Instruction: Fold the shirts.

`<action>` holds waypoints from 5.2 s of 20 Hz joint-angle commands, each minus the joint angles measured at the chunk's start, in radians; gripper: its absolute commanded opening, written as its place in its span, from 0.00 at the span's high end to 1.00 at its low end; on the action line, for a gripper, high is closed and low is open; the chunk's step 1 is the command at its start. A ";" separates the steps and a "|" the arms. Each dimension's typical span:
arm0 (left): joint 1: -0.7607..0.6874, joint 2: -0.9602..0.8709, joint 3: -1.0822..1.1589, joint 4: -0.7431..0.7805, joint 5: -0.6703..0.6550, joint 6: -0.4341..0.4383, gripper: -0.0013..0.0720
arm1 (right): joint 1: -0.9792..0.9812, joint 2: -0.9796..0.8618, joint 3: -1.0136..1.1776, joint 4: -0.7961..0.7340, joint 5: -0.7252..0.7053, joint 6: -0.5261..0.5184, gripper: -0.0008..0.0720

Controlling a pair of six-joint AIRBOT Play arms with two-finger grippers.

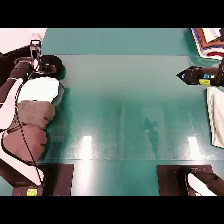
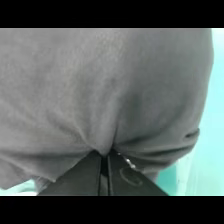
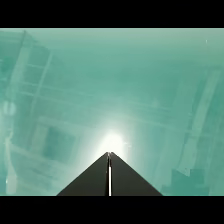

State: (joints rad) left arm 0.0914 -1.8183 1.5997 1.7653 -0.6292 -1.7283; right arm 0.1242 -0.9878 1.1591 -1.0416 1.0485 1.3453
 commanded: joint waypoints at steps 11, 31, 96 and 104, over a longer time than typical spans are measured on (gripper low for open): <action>-0.238 0.689 0.257 -0.002 -0.383 0.158 0.95 | 0.001 0.000 0.364 -0.008 -0.061 -0.031 0.96; -0.411 0.462 -0.160 -0.372 -0.473 0.103 0.18 | 0.001 0.001 0.417 -0.004 0.100 -0.030 0.96; -0.340 0.975 -0.493 -0.548 -0.610 0.310 0.95 | 0.072 -0.142 0.388 -0.128 0.435 0.140 0.97; -0.583 0.975 -0.922 -0.658 -0.573 0.278 0.45 | 0.098 -0.085 0.078 -0.137 0.343 0.147 0.97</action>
State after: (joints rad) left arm -0.4389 -0.8425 0.7677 1.1706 -1.2163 -1.4372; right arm 0.2207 -1.0977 1.3174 -1.1820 1.4220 1.4902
